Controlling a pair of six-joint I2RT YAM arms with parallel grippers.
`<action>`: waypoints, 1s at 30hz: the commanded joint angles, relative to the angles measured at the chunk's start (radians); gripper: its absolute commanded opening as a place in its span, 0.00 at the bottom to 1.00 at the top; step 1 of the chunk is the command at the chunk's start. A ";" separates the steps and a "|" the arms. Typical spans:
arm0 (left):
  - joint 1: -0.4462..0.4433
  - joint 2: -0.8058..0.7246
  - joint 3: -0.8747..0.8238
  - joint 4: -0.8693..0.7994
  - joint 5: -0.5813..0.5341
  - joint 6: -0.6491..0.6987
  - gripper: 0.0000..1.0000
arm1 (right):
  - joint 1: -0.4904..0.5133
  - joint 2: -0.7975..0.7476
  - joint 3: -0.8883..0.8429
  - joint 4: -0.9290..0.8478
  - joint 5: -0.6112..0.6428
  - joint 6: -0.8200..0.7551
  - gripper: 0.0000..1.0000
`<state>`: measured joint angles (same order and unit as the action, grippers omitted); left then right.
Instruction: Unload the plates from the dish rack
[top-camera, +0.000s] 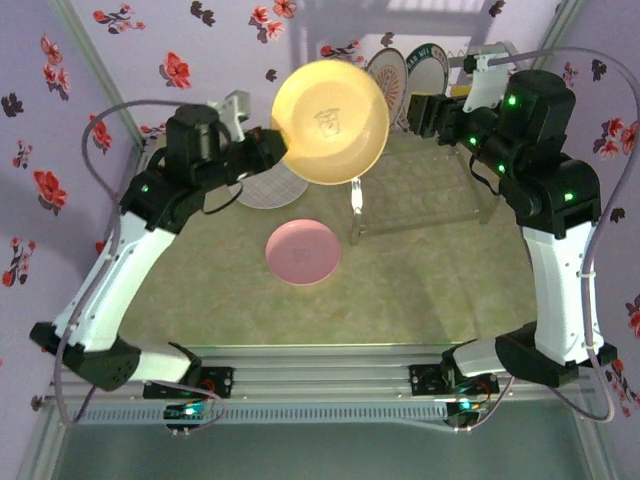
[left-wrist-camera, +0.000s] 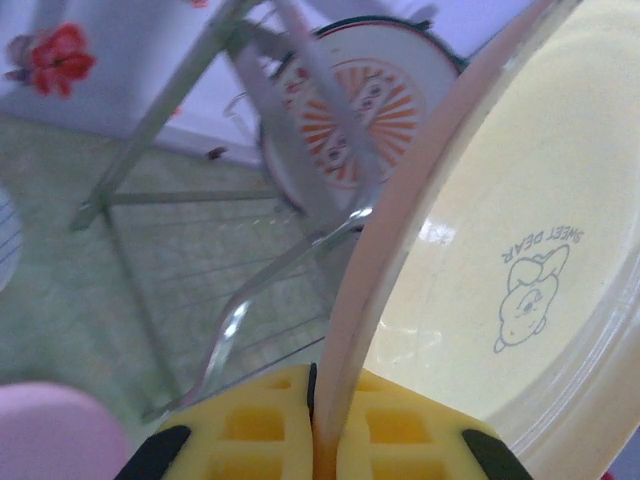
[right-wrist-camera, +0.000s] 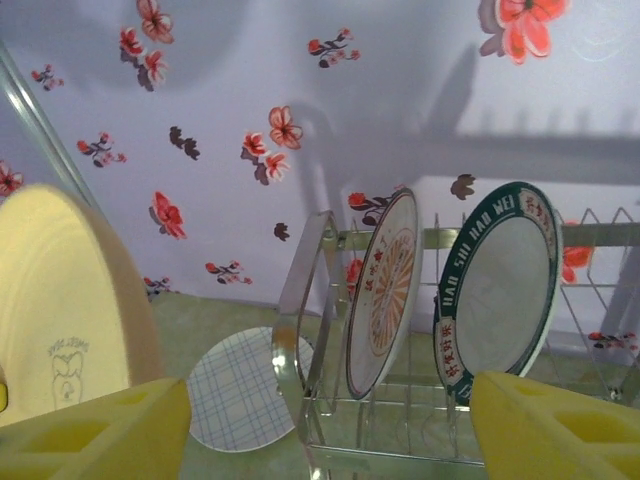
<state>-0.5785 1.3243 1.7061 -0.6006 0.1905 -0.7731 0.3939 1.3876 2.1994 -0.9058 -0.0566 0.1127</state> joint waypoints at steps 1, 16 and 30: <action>0.047 -0.072 -0.124 -0.026 0.032 -0.044 0.00 | 0.006 -0.033 -0.064 0.062 -0.112 -0.045 0.77; 0.121 -0.107 -0.653 0.024 0.056 -0.096 0.00 | 0.027 -0.045 -0.180 -0.124 -0.261 -0.163 0.79; 0.120 0.052 -0.783 0.137 0.069 -0.102 0.00 | 0.206 0.018 -0.136 -0.344 -0.103 -0.346 0.80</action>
<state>-0.4652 1.3602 0.9318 -0.5125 0.2398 -0.8658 0.5800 1.4017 2.0323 -1.2018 -0.2195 -0.1791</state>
